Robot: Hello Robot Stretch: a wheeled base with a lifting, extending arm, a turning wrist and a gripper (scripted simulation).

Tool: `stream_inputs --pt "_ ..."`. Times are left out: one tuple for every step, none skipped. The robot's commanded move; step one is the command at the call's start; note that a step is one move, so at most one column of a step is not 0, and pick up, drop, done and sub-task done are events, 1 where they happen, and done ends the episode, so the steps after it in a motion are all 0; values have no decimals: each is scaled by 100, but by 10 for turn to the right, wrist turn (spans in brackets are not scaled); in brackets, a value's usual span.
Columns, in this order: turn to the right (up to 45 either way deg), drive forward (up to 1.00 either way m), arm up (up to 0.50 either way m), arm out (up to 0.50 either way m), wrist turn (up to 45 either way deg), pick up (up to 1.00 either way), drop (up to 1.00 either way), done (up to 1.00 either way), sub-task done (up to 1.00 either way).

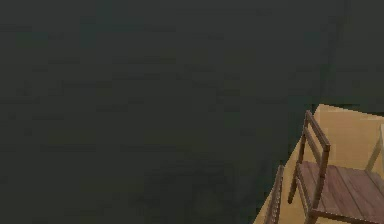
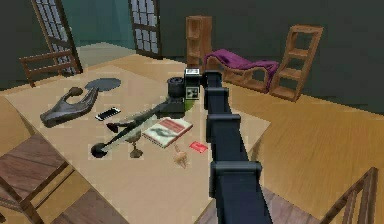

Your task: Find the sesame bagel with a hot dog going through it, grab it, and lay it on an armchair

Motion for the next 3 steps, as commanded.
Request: stream_inputs --pt "0 0 0 0 450 0 0 0 0" --pt "0 0 0 0 420 0 0 0 0" --pt "0 0 -30 0 0 0 0 0 0"
